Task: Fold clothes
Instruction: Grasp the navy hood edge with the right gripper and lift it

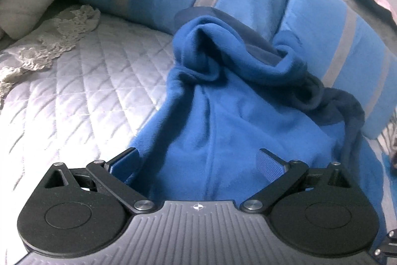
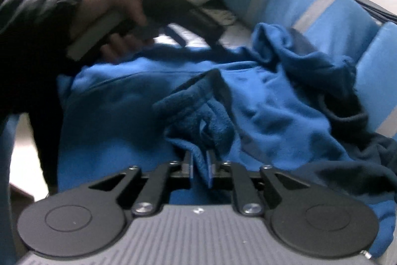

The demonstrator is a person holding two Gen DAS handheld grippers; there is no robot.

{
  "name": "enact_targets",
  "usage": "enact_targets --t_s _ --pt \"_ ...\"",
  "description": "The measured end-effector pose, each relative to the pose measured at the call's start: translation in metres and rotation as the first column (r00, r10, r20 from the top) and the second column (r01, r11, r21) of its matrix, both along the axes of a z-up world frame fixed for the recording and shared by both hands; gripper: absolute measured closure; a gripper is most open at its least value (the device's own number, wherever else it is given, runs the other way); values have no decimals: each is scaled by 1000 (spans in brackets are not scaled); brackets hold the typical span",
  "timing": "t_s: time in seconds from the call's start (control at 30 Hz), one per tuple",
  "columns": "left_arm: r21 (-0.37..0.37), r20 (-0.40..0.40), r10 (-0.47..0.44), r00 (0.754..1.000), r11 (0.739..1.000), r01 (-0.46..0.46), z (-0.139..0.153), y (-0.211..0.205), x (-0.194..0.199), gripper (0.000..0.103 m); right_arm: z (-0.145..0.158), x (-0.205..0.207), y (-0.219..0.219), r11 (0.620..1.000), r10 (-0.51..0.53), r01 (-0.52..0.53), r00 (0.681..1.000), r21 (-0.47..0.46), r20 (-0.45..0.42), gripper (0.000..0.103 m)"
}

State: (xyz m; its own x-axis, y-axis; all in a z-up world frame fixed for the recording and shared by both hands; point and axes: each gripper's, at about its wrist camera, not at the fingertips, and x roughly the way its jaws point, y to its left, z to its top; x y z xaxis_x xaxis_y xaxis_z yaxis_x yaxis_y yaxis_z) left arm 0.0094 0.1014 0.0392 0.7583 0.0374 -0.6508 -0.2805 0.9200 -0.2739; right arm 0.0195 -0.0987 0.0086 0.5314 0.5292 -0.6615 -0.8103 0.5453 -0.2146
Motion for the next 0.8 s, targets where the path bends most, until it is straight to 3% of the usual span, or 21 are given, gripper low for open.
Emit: enact_targets --t_s 0.07,0.13,0.23,0.47,0.67,0.8 --pt "-2 -1 -3 1000 1000 3 0 0 0 0 7 -5 -2 998 40 -39 999 45 -11 35" --pt "0 1 5 1000 1000 -5 0 1 -1 0 14 -9 -2 993 66 -66 998 95 -3 22" --pt "4 -6 27 1000 1000 -27 -1 4 -1 0 21 -14 0 986 91 -94 996 135 26 21" --pt "4 -15 19 1000 1000 -19 -1 2 -1 0 13 -12 16 997 71 -75 984 19 162 27" --pt "12 -24 -5 1000 1000 6 -2 -2 -2 0 6 -7 36 989 118 -97 974 -115 194 31" --pt "15 -24 -14 1000 1000 15 -2 -4 -4 0 8 7 47 974 166 -138 974 -179 151 37"
